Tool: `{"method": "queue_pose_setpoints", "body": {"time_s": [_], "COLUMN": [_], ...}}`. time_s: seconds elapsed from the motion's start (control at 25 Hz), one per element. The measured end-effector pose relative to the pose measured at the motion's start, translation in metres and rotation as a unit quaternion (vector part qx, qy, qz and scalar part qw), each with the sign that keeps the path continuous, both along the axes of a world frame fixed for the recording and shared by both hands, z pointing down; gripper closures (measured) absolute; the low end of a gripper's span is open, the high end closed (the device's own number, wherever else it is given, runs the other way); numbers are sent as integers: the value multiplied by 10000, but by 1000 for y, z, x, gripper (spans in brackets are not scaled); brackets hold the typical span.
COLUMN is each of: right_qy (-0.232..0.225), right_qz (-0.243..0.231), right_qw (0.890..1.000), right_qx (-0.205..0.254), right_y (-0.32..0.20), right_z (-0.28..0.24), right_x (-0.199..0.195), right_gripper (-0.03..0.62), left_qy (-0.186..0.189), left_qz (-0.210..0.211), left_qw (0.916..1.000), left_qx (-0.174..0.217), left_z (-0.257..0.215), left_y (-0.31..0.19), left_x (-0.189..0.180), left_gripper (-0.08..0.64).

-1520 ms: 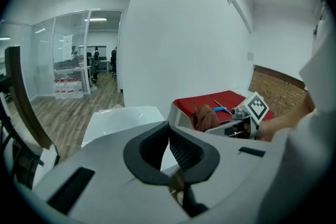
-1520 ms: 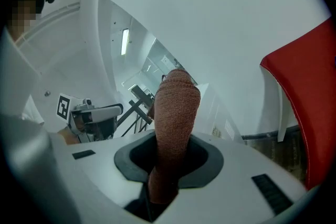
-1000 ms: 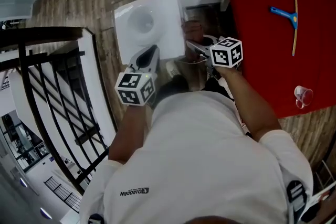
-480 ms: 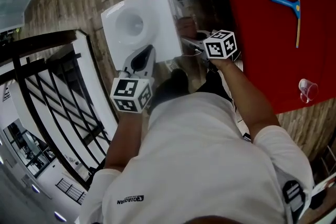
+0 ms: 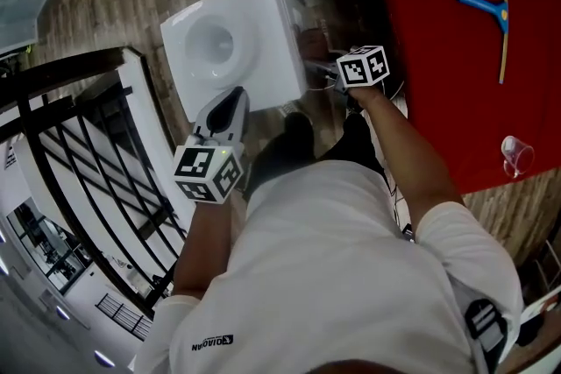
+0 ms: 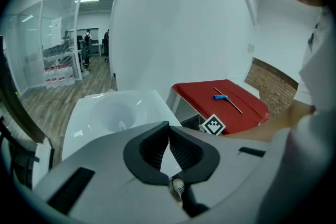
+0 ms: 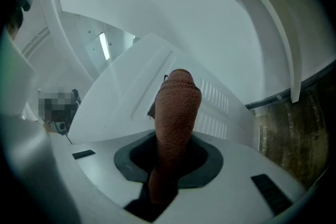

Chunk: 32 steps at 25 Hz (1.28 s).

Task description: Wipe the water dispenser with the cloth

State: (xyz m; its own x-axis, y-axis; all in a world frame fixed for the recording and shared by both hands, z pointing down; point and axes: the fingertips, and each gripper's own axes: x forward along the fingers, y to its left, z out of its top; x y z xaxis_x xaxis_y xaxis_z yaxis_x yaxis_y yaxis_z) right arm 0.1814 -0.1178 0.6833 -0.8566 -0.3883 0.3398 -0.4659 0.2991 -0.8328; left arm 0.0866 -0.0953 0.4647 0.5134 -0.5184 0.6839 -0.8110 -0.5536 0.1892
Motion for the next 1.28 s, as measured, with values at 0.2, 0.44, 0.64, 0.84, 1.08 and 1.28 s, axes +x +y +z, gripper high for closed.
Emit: {"method": "queue_pose_setpoints", "body": {"time_s": [0.2,0.44,0.64,0.84,1.08,1.28], "right_qy": [272,677,933,1262,1530,1650], "right_qz": [-139,-280,-240,-199,-174,-233], "right_qw": [9991,9949,9908,9846,9797,9773], "right_qx": [-280,-695,-953,-1189,-1283,-1311], "right_y": [-1,3,2,1,1,3], "right_z": [41,89,117,146,161,168], "right_x": [-1,-2,-2,0,0,1], "right_gripper": [506,508,508,508,508,508], "left_qy": [-48,-75,-63,-102,-132,-130], "left_qz": [-66,-118,-119,-133,-188,-217], "left_qw": [10000,9999,9999,9998,9997,9997], "left_qx": [-11,-6,-30,-49,-59,-71], "left_z": [0,-1,1,2,1,3], "left_y": [-1,-2,-2,-5,-8,-10], "left_x": [-7,-14,-15,-18,-24,-25], "left_gripper": [560,560,560,560,560,560]}}
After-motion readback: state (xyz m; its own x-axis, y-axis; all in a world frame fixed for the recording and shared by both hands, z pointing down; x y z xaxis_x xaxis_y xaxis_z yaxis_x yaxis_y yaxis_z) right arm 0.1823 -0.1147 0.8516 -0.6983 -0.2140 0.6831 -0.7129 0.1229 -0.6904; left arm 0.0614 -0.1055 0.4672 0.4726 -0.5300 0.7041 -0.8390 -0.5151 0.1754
